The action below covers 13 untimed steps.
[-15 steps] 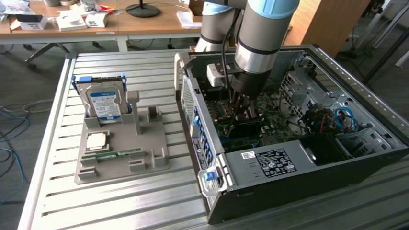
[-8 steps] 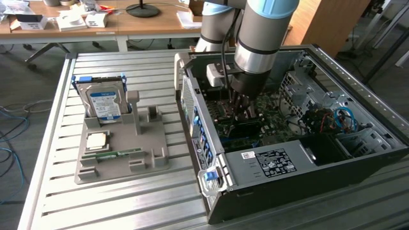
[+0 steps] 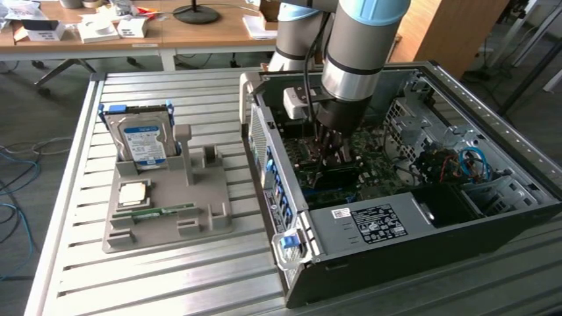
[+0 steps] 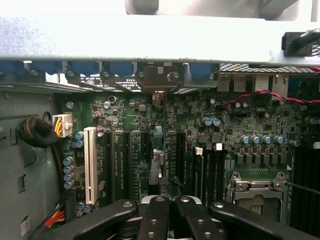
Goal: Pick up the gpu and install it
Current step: 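Press down on the gpu until it lock into place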
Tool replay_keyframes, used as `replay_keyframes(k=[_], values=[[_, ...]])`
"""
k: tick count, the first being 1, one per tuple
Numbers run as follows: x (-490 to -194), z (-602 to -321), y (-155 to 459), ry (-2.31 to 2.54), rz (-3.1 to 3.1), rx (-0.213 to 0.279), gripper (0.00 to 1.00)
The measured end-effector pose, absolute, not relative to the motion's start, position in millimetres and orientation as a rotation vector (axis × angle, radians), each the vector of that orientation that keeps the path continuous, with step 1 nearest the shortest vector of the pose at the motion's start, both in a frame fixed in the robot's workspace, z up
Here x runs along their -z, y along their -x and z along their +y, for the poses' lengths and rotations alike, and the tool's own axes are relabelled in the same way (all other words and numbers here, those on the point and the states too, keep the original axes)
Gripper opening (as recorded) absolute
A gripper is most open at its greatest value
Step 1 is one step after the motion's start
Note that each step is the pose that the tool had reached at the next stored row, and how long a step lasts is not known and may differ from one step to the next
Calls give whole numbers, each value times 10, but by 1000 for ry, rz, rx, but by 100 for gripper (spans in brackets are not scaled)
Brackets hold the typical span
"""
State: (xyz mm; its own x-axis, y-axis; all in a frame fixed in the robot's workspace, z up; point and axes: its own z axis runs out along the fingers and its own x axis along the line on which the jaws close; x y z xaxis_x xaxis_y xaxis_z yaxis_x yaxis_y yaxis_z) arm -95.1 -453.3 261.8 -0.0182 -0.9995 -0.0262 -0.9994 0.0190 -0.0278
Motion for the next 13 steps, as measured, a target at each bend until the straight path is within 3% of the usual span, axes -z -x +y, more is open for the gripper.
replay_keyframes(k=[13], values=[[-2613,-4532,952,2174,2215,2,11]])
